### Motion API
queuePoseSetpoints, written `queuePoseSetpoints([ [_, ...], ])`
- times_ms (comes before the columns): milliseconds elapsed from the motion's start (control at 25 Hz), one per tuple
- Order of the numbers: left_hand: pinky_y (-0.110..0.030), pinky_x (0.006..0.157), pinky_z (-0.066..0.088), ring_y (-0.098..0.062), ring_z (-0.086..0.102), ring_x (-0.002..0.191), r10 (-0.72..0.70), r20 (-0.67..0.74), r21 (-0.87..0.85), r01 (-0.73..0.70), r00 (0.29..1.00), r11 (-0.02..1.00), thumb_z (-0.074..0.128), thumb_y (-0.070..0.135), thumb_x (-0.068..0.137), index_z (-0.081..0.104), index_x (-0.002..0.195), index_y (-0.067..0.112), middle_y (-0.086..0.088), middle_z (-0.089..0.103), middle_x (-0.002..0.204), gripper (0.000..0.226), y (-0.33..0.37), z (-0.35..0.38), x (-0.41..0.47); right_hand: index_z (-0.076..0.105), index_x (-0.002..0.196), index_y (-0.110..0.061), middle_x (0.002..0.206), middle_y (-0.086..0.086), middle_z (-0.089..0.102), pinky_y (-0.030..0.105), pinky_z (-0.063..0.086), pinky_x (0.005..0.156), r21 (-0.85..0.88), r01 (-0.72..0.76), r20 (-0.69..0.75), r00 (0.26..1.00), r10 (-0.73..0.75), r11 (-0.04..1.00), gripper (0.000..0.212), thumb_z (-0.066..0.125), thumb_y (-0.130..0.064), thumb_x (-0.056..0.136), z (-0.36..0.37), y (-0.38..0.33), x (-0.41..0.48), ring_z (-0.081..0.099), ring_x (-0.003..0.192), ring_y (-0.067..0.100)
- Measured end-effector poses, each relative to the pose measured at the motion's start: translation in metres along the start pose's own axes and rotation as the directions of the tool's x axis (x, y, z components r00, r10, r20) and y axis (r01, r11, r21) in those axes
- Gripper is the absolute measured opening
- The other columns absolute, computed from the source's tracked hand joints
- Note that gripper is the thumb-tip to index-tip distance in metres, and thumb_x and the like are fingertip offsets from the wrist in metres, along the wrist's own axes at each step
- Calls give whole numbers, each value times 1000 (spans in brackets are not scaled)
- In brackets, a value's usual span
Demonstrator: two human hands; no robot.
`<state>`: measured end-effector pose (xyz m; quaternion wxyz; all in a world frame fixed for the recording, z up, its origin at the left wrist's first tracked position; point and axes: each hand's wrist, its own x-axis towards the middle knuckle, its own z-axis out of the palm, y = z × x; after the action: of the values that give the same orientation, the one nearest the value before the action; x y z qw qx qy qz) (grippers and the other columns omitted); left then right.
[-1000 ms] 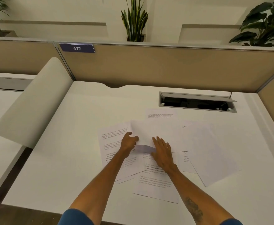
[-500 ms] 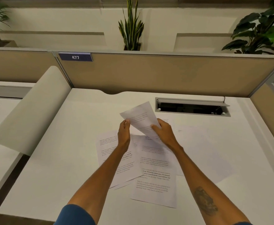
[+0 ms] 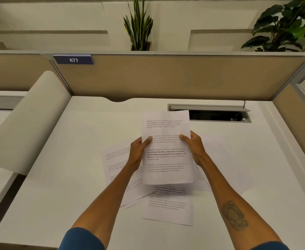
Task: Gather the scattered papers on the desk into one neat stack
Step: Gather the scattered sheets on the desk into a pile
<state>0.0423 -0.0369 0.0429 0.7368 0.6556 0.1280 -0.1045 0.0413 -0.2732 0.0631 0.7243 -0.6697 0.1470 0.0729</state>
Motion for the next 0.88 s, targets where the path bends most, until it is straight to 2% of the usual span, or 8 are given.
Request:
queuePoseSetpoints([
  [120,-36,74,65,-25,79,89,-16,48,55,13,999,998,73,17,93,74,110,13,-2,82,101,18,-11,3,1,61,124,-10,118,8,72,42,62,81,-7,-26,-52,998,26,1000,34,66,-24,93,-9,16,0,73,97,27],
  [200,-45,80,65,-32,78,94,-15,46,115,10,999,993,73,19,93,74,111,11,-7,81,104,20,-24,3,4,60,123,-7,118,7,70,34,60,79,-73,-47,-106,994,39,996,34,65,-24,94,-13,26,1,70,97,24],
  [320,-53,84,64,-32,79,91,-19,17,207,15,1000,978,70,26,95,74,110,14,-9,81,103,20,-45,6,6,59,125,-8,118,10,69,32,55,83,-334,-73,-270,963,-21,940,32,62,-20,95,-22,49,-2,66,103,27],
  [440,-48,81,65,-25,79,85,0,1,313,0,1000,950,65,30,98,72,111,13,-5,80,100,22,-58,12,2,52,136,-9,137,15,58,46,40,106,-691,-168,-376,914,-151,703,42,60,-18,96,-41,80,-6,50,129,33],
  [520,-43,79,66,-21,78,84,-12,-25,340,20,1000,940,63,30,100,71,112,11,-4,80,100,25,-66,14,0,32,151,-15,160,14,29,56,18,117,-823,-314,-382,923,-53,473,61,56,-32,97,-56,96,-10,22,149,34],
  [600,-43,80,66,-22,78,86,-20,-39,347,32,999,937,62,31,100,70,114,11,-5,79,104,26,-77,13,-1,9,157,-22,166,12,2,65,8,116,-863,-374,-355,927,119,339,71,48,-39,100,-66,106,-15,-2,153,36],
  [680,-47,82,65,-25,78,91,-28,-44,347,41,999,937,62,33,100,68,118,12,-6,79,108,28,-86,10,-2,0,157,-22,166,14,-3,68,13,116,-893,-342,-301,937,178,293,70,42,-37,102,-70,113,-17,-3,152,40],
  [880,-51,89,62,-28,75,102,-70,-41,373,80,997,924,56,33,103,62,129,15,-7,74,121,33,-97,10,-4,3,157,-13,163,18,12,67,30,110,-934,-300,-276,950,142,192,70,42,-30,102,-71,111,-18,13,149,45],
])
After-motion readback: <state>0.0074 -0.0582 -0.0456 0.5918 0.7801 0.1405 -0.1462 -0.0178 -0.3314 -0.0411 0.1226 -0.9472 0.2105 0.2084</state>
